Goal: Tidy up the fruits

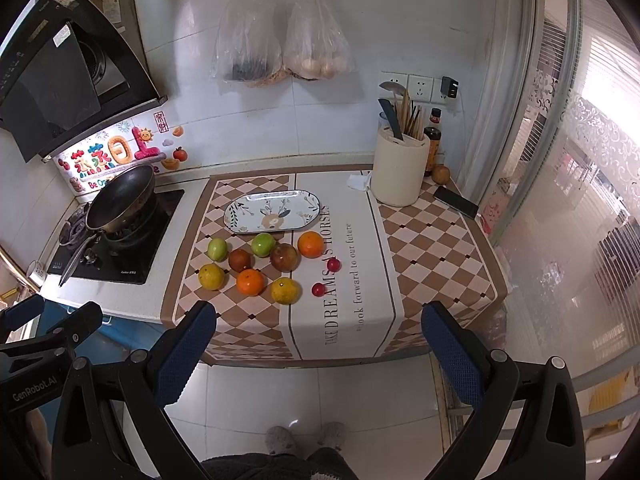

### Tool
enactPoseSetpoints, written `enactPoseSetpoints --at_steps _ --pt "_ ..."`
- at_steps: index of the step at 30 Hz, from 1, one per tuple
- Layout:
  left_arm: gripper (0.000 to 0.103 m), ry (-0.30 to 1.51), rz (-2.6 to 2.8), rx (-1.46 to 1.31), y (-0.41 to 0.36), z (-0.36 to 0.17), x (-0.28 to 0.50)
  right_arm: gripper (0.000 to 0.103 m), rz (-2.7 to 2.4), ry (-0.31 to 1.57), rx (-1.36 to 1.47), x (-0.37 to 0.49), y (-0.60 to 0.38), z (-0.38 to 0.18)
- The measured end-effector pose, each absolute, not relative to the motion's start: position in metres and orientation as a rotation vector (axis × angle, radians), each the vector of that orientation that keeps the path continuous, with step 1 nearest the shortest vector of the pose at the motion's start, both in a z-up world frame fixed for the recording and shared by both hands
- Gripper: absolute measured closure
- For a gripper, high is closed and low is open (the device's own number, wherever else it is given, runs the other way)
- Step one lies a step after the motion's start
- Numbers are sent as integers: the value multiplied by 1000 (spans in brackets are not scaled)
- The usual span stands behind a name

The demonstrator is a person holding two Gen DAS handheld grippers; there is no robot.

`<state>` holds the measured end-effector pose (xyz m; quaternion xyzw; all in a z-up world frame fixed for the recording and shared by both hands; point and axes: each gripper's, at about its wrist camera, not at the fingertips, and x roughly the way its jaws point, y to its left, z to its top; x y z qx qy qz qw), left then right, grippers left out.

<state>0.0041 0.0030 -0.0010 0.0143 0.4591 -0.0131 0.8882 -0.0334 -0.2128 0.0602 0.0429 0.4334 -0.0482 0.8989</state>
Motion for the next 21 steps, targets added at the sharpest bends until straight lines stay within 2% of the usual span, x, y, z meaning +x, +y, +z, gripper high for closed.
enactPoseSetpoints --at_steps 11,17,21 --pt "0 946 -17 22 0 4 15 0 -65 884 127 -13 -234 60" --pt "0 858 103 45 -7 -4 35 0 -34 829 160 11 -246 29" --pt "0 835 230 74 2 -23 59 0 56 895 183 49 -245 -14"
